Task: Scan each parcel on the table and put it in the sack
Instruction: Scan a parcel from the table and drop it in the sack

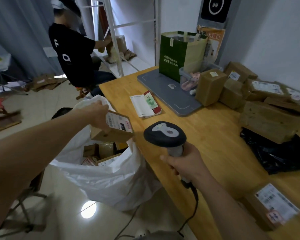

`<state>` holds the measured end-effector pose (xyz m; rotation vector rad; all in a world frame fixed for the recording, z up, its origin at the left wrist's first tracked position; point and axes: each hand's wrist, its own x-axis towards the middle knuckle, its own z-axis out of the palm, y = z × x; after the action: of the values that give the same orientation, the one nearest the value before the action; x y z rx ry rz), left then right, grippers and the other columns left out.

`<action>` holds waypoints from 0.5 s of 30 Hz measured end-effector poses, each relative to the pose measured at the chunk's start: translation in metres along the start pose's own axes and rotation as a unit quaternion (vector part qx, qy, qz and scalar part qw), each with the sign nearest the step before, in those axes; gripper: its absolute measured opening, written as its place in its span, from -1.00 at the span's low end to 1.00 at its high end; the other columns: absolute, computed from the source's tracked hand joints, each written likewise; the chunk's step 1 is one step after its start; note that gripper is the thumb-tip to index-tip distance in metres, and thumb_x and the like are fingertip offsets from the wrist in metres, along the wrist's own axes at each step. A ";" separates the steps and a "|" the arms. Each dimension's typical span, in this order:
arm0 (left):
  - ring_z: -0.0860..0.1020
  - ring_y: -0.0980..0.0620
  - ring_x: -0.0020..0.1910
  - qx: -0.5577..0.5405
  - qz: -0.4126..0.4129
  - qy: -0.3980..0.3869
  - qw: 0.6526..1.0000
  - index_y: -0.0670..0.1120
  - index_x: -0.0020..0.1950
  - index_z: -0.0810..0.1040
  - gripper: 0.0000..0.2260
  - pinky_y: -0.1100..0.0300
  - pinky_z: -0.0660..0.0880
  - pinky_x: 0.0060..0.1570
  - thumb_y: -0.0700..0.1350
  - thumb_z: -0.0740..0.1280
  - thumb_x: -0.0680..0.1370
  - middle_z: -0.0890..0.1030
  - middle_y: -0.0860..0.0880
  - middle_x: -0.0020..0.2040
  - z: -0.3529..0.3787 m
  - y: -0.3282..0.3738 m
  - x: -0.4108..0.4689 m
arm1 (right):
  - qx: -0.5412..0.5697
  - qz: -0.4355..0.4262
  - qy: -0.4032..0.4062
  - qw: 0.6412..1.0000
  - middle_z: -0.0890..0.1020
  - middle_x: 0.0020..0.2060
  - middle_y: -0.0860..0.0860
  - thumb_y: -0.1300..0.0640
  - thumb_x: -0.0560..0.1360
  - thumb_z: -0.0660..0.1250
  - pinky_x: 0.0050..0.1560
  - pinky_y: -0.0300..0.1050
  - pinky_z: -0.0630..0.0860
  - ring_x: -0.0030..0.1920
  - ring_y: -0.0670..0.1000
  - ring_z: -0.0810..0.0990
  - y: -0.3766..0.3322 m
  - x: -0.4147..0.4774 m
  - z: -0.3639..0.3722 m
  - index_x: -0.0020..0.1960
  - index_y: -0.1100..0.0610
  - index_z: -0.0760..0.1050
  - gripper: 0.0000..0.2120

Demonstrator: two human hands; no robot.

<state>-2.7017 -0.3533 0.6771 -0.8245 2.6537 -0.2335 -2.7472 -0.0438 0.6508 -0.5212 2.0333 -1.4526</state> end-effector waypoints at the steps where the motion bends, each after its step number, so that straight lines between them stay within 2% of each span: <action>1: 0.43 -0.06 0.20 -0.029 -0.041 -0.016 0.999 -0.11 0.41 0.33 -0.24 0.14 0.44 0.14 0.27 0.45 0.37 0.41 -0.15 0.30 0.011 -0.011 -0.002 | 0.004 0.009 0.002 1.000 0.53 -0.47 -0.03 0.27 0.39 0.45 -0.47 -0.22 0.46 -0.51 -0.08 0.46 0.002 0.002 0.003 -0.13 0.06 0.49 -0.82; 3: 0.43 -0.06 0.04 -0.107 -0.124 -0.042 0.986 -0.17 0.27 0.45 -0.35 0.16 0.40 0.00 0.26 0.44 0.39 0.47 -0.17 0.16 0.032 -0.031 -0.006 | 0.007 0.025 0.000 1.000 0.50 -0.54 -0.05 0.28 0.38 0.44 -0.47 -0.19 0.43 -0.55 -0.09 0.42 0.005 0.008 0.009 -0.17 0.11 0.48 -0.84; 4: 0.42 -0.06 0.00 -0.149 -0.162 -0.042 0.975 -0.20 0.25 0.47 -0.35 0.15 0.41 -0.01 0.28 0.43 0.39 0.48 -0.18 0.11 0.043 -0.041 -0.006 | 0.007 0.033 0.000 0.999 0.49 -0.56 -0.05 0.29 0.38 0.44 -0.47 -0.18 0.42 -0.56 -0.09 0.42 0.007 0.011 0.012 -0.18 0.13 0.48 -0.85; 5: 0.43 -0.09 0.03 -0.190 -0.196 -0.036 0.961 -0.20 0.26 0.46 -0.30 0.12 0.43 0.05 0.30 0.42 0.38 0.48 -0.20 0.12 0.053 -0.049 -0.006 | 0.008 0.041 0.001 0.999 0.48 -0.57 -0.05 0.29 0.39 0.44 -0.48 -0.19 0.42 -0.57 -0.08 0.41 0.008 0.014 0.014 -0.19 0.15 0.48 -0.85; 7: 0.42 -0.22 0.23 -0.269 -0.247 -0.003 0.931 -0.21 0.36 0.39 -0.20 -0.01 0.37 0.27 0.29 0.47 0.34 0.44 -0.27 0.27 0.071 -0.059 -0.003 | 0.016 0.054 0.008 0.998 0.48 -0.57 -0.02 0.30 0.39 0.44 -0.50 -0.19 0.41 -0.58 -0.07 0.41 0.009 0.019 0.017 -0.21 0.18 0.47 -0.85; 9: 0.24 -0.32 0.42 -0.341 -0.281 0.011 0.897 -0.21 0.50 0.21 -0.09 -0.11 0.22 0.39 0.18 0.53 0.34 0.22 -0.33 0.45 0.084 -0.049 -0.002 | 0.035 0.067 0.020 0.997 0.48 -0.55 0.01 0.30 0.39 0.44 -0.51 -0.20 0.41 -0.57 -0.05 0.41 0.010 0.021 0.017 -0.22 0.20 0.47 -0.85; 11: 0.04 -0.28 0.51 -0.363 -0.259 0.009 0.895 -0.14 0.57 0.02 -0.02 -0.08 0.12 0.45 0.19 0.50 0.37 -0.04 -0.29 0.54 0.091 -0.018 -0.004 | 0.062 0.082 0.042 0.994 0.49 -0.52 0.06 0.31 0.40 0.44 -0.52 -0.20 0.41 -0.56 -0.03 0.41 0.013 0.022 0.014 -0.23 0.22 0.47 -0.86; 12: -0.03 -0.27 0.53 -0.369 -0.224 0.016 0.902 -0.11 0.57 0.02 -0.04 -0.07 0.12 0.47 0.19 0.49 0.39 -0.12 -0.26 0.55 0.094 0.002 -0.003 | 0.075 0.086 0.059 0.992 0.49 -0.51 0.08 0.32 0.40 0.44 -0.52 -0.19 0.41 -0.56 -0.02 0.41 0.015 0.021 0.011 -0.23 0.24 0.47 -0.86; 14: -0.07 -0.25 0.54 -0.390 -0.131 0.030 0.911 -0.09 0.54 0.10 -0.14 -0.06 0.15 0.46 0.12 0.49 0.41 -0.15 -0.23 0.56 0.098 0.050 0.002 | 0.100 0.092 0.097 0.986 0.49 -0.51 0.11 0.33 0.40 0.44 -0.51 -0.16 0.41 -0.56 0.00 0.42 0.023 0.017 0.001 -0.25 0.26 0.47 -0.85; 15: -0.07 -0.23 0.54 -0.399 -0.082 0.027 0.913 -0.09 0.55 0.07 -0.15 -0.06 0.14 0.45 0.08 0.49 0.43 -0.14 -0.21 0.56 0.098 0.078 0.005 | 0.112 0.095 0.117 0.982 0.49 -0.51 0.12 0.33 0.40 0.44 -0.49 -0.15 0.41 -0.57 0.01 0.41 0.028 0.013 -0.005 -0.26 0.26 0.47 -0.84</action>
<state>-2.7090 -0.2973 0.5654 -1.2786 2.7087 0.8632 -2.7595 -0.0388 0.6230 -0.0617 1.9952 -1.6590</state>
